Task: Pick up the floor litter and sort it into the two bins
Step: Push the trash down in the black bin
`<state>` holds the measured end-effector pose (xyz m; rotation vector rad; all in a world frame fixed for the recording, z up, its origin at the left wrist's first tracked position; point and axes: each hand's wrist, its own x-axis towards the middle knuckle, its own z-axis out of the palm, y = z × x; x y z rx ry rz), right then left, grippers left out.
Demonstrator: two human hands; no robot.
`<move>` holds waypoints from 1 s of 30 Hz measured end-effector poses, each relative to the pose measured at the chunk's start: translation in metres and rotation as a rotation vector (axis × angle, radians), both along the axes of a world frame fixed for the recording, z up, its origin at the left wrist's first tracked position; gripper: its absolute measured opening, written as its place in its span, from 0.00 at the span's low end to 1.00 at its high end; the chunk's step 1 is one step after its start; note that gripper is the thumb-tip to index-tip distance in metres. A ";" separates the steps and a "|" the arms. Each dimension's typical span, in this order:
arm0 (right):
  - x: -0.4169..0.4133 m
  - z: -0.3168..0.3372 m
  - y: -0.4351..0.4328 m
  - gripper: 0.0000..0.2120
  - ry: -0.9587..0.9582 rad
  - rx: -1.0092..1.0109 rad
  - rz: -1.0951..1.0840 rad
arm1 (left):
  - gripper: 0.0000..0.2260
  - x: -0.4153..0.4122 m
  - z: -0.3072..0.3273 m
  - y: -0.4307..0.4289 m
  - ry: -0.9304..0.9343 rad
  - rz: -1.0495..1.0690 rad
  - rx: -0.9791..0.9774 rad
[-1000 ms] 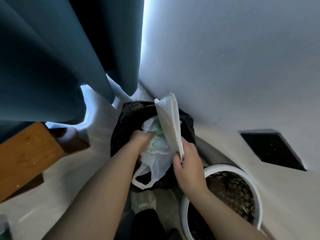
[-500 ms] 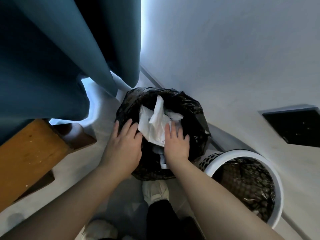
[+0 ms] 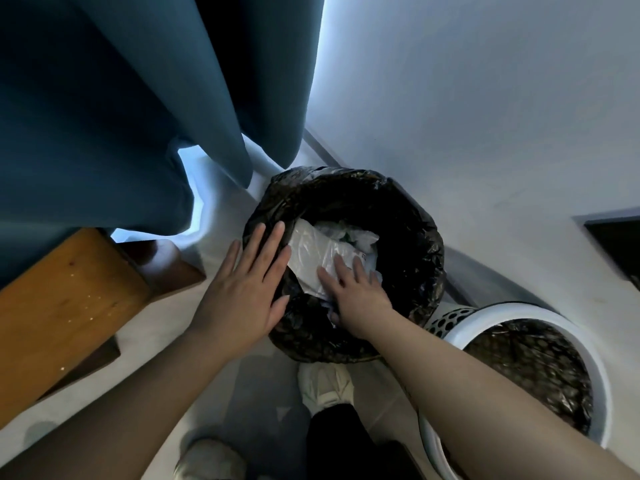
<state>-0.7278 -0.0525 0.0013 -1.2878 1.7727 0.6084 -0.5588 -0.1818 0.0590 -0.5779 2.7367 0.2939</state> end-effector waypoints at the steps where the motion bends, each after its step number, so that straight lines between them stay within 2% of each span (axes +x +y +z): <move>1: 0.000 -0.004 -0.002 0.39 -0.014 0.028 0.015 | 0.30 0.000 -0.002 0.000 0.001 0.000 0.002; 5: 0.006 -0.028 -0.014 0.34 -0.008 0.173 -0.054 | 0.30 0.001 -0.009 0.001 0.029 0.006 -0.009; 8: 0.011 -0.021 -0.014 0.32 0.005 0.145 -0.090 | 0.31 0.002 -0.009 0.002 0.024 0.015 -0.004; 13: 0.009 0.054 -0.002 0.32 0.077 0.036 -0.123 | 0.32 0.018 0.018 0.011 -0.056 0.090 0.097; 17: 0.023 0.130 0.000 0.33 0.094 -0.130 -0.088 | 0.34 0.043 0.073 0.023 -0.151 0.243 0.120; 23: 0.080 0.220 -0.014 0.34 0.058 -0.331 0.083 | 0.33 0.102 0.161 0.035 -0.144 0.452 0.104; 30: 0.174 0.276 -0.048 0.35 -0.043 -0.341 0.323 | 0.32 0.197 0.217 0.065 -0.168 0.735 0.121</move>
